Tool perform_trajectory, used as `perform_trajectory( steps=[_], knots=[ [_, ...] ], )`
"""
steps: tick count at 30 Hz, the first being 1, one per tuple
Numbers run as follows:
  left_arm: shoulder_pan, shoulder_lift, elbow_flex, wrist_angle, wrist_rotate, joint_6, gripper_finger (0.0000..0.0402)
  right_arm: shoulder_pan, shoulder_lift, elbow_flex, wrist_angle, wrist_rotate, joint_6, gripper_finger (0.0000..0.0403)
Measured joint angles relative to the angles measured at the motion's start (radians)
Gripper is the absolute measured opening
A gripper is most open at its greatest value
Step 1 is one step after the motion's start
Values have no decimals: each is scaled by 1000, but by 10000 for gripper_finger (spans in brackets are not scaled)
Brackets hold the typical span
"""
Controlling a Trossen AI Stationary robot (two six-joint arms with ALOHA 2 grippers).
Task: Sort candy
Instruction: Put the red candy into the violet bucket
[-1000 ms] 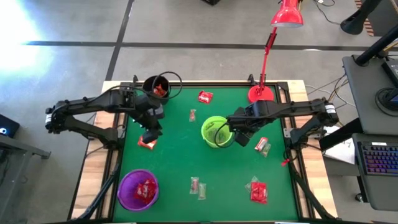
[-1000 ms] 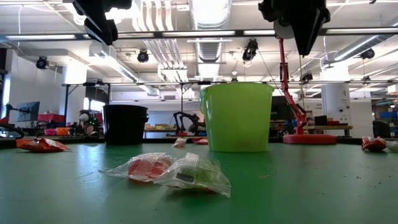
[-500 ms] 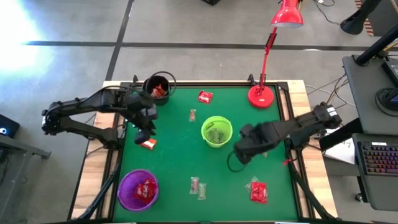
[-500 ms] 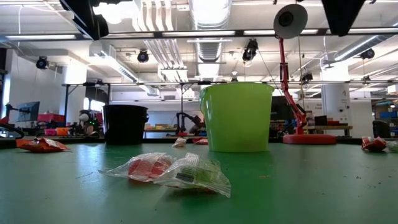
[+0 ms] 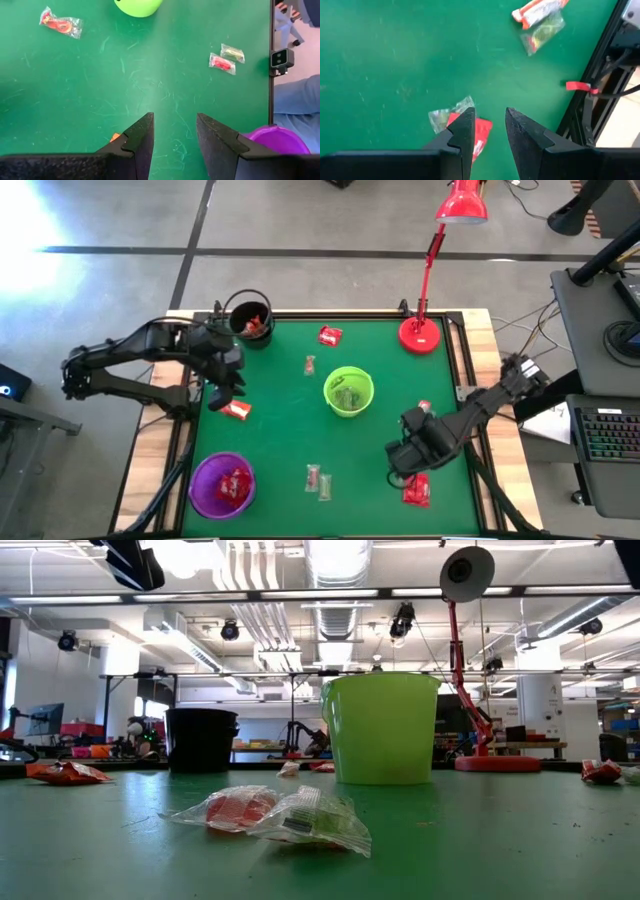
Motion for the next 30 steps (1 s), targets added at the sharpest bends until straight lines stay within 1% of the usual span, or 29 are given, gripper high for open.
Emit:
perform_trajectory(
  steps=[3, 6, 8, 12, 16, 21, 25, 28, 30],
  knots=[
    [0, -12, 0, 0, 0, -19, 130, 11, 16, 1, 8, -8, -11, 101],
    [0, -20, 0, 0, 0, -32, 130, 10, 26, 1, 22, -8, -140, 97],
    [0, -23, 0, 1, 0, -40, 130, 10, 36, 1, 19, -7, -185, 92],
    [0, -23, 0, 1, 0, -49, 130, 10, 56, 1, 19, 30, -161, 91],
    [0, -22, 0, 1, 0, -52, 130, 10, 61, 0, 30, 29, -157, 111],
    [0, -21, 0, 0, 0, -55, 130, 10, 61, 0, 32, 28, -156, 153],
    [0, -23, 0, -1, 0, -55, 130, 16, 61, 0, 32, 12, -89, 183],
    [0, -23, 0, -1, 0, -55, 130, 38, 61, -2, 47, -21, 26, 196],
    [0, -23, 0, -1, 0, -53, 130, 67, 61, -10, 87, -36, 109, 200]
  ],
)
